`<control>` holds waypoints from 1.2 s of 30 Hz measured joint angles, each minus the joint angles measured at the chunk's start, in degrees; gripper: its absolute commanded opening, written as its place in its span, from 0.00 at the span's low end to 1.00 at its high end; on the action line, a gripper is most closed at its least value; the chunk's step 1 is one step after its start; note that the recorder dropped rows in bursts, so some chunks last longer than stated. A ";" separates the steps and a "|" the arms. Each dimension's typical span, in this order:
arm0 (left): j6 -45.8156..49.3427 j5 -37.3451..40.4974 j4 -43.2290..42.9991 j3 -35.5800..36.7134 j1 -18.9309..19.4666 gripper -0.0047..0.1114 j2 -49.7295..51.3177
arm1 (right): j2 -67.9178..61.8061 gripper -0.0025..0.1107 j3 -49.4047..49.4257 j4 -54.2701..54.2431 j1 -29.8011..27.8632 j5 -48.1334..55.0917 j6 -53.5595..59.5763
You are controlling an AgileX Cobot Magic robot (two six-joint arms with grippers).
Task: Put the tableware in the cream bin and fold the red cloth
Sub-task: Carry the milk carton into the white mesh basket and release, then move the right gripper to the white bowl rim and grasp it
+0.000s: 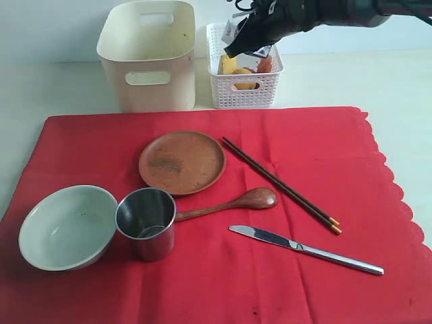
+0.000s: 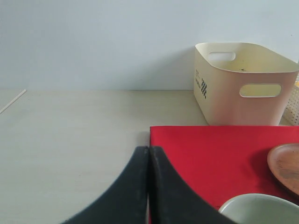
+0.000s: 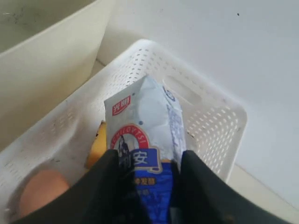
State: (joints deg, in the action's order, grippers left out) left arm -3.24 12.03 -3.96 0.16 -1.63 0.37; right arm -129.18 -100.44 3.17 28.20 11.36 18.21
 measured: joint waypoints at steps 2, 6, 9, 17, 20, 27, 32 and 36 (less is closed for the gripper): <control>0.00 0.00 0.00 0.00 0.00 0.05 0.00 | -0.52 0.15 0.00 0.00 0.00 -0.98 0.00; 0.00 0.00 0.00 0.00 0.00 0.05 0.00 | -1.26 0.41 0.00 0.00 0.00 -1.49 -0.11; 0.00 0.00 0.00 0.00 0.00 0.05 0.00 | -1.26 0.58 0.00 0.00 0.00 -2.43 -0.22; 0.00 0.00 0.00 0.00 0.00 0.05 0.00 | -0.26 0.69 0.00 0.00 0.00 -0.43 -1.27; 0.00 0.00 0.00 0.00 0.00 0.05 0.00 | 2.46 0.69 0.00 0.00 0.00 3.70 -1.39; 0.00 0.00 0.00 0.00 0.00 0.05 0.00 | 12.85 0.69 0.00 -0.11 0.00 16.64 -1.52; 0.00 0.00 0.00 0.00 0.00 0.05 0.00 | 17.35 0.69 0.00 -1.94 0.00 26.11 -1.52; 0.00 0.00 0.00 0.00 0.00 0.05 0.00 | 19.13 0.69 0.00 -3.90 0.00 32.71 -1.63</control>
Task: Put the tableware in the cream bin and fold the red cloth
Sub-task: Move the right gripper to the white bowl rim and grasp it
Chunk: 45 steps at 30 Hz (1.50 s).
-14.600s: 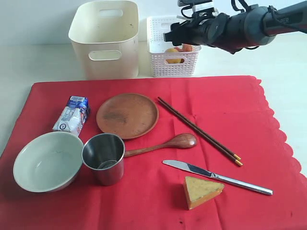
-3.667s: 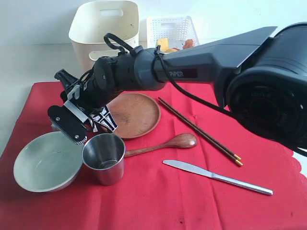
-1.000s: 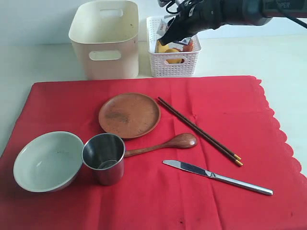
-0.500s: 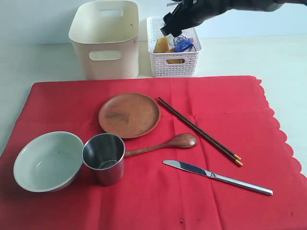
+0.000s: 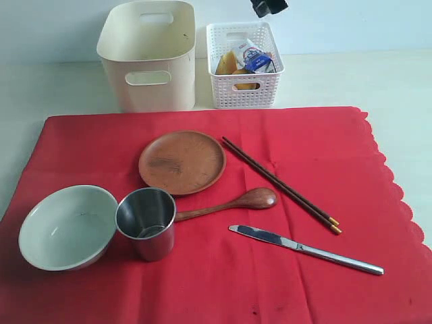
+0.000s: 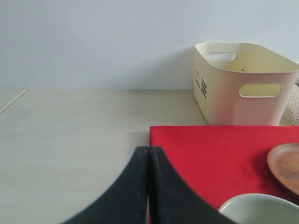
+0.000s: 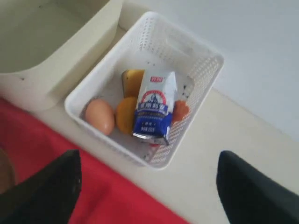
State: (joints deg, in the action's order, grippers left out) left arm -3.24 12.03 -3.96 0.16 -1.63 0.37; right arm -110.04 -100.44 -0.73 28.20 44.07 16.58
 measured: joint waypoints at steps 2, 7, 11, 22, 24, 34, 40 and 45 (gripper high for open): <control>0.00 0.00 0.00 0.00 0.00 0.05 0.00 | 0.56 0.69 0.00 -2.05 0.00 3.04 0.00; 0.00 0.00 0.00 0.00 0.00 0.05 0.00 | 1.18 0.69 0.00 -8.70 0.00 8.48 2.70; 0.00 0.00 0.00 0.00 0.00 0.05 0.00 | 1.18 0.69 0.00 -16.92 0.27 11.71 8.47; 0.00 0.00 0.00 0.00 0.00 0.05 0.00 | -0.33 0.69 0.00 -26.45 10.87 13.01 17.55; 0.00 0.00 0.00 0.00 0.00 0.05 0.00 | -1.28 0.69 0.00 -26.45 12.72 12.90 18.20; 0.00 0.00 0.00 0.00 0.00 0.05 0.00 | -7.84 0.69 0.00 -26.45 18.43 11.46 19.75; 0.00 0.00 0.00 0.00 0.00 0.05 0.00 | -10.75 0.69 0.00 -26.29 20.62 9.53 20.23; 0.00 0.00 0.00 0.00 0.00 0.05 0.00 | -12.15 0.69 0.00 -26.29 21.77 8.03 21.28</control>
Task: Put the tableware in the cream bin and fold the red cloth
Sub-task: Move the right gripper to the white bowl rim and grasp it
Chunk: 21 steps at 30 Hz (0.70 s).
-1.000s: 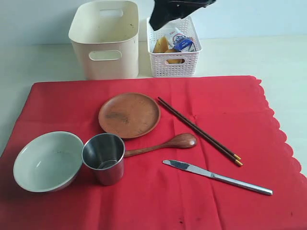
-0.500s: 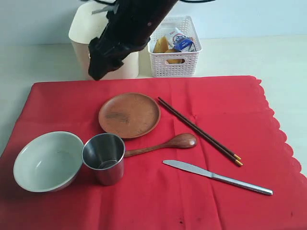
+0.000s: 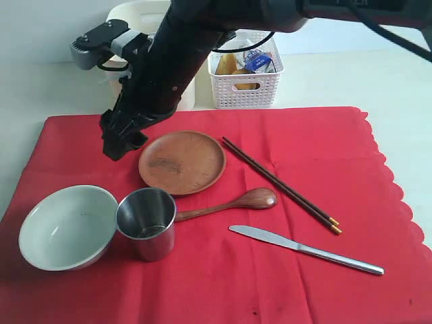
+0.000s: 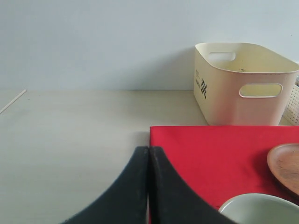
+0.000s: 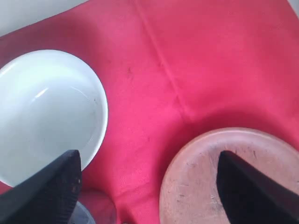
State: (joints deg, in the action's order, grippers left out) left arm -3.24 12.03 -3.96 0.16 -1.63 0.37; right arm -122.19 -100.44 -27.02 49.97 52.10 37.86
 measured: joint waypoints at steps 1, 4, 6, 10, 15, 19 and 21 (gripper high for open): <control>0.00 0.00 0.00 0.00 0.00 0.05 0.00 | -0.40 0.69 0.00 0.00 0.21 -0.44 0.00; 0.00 0.00 0.00 0.00 0.00 0.05 0.00 | -1.50 0.69 0.00 -0.57 0.61 -1.27 0.00; 0.00 0.00 0.00 0.00 0.00 0.05 0.00 | -2.26 0.69 0.00 -0.66 0.97 -1.82 0.12; 0.00 0.00 0.00 0.00 0.00 0.05 0.00 | -3.64 0.69 0.00 -1.01 2.41 -2.76 0.85; 0.00 0.00 0.00 0.00 0.00 0.05 0.00 | -4.46 0.69 0.00 -2.20 4.57 -4.68 1.39; 0.00 0.00 0.00 0.00 0.00 0.05 0.00 | -5.26 0.69 0.00 -3.67 5.46 -6.35 1.63; 0.00 0.00 0.00 0.00 0.00 0.05 0.00 | -5.62 0.69 0.00 -4.47 5.54 -6.77 1.63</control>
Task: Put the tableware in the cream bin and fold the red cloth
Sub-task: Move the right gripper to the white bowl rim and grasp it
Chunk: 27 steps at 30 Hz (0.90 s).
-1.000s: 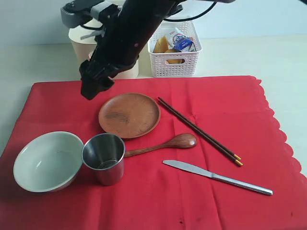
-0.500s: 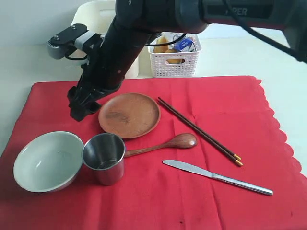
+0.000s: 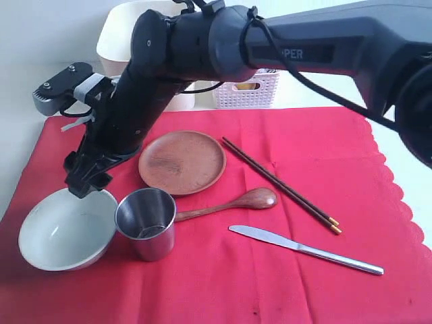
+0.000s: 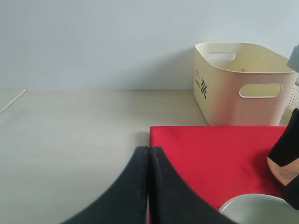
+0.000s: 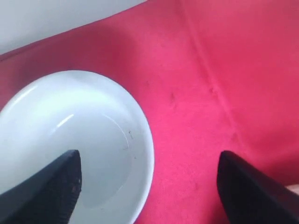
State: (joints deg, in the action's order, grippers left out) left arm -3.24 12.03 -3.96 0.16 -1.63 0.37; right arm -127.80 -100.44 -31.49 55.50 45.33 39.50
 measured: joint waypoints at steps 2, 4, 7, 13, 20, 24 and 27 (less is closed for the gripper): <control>0.00 0.00 0.00 0.00 0.00 0.05 0.00 | -0.77 0.69 0.00 -1.00 0.00 -0.40 0.11; 0.00 0.00 0.00 0.00 0.00 0.05 0.00 | -1.46 0.69 0.00 -1.68 0.00 -0.52 0.11; 0.00 0.00 0.00 0.00 0.00 0.05 0.00 | -2.30 0.69 0.00 -2.98 0.00 -0.63 0.11; 0.00 0.00 0.00 0.00 0.00 0.05 0.00 | -2.67 0.69 0.00 -6.24 0.00 -0.98 0.11; 0.00 0.00 0.00 0.00 0.00 0.05 0.00 | -3.37 0.69 0.00 -6.64 0.00 -2.60 0.11; 0.00 0.00 0.00 0.00 0.00 0.05 0.00 | -5.15 0.69 0.00 -6.74 0.00 -2.74 0.11; 0.00 0.00 0.00 0.00 0.00 0.05 0.00 | -6.66 0.59 0.00 -7.12 0.00 -2.74 0.39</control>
State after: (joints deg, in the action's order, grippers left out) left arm -3.24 12.03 -3.96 0.16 -1.63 0.37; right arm -134.46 -100.44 -38.60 55.50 42.60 39.89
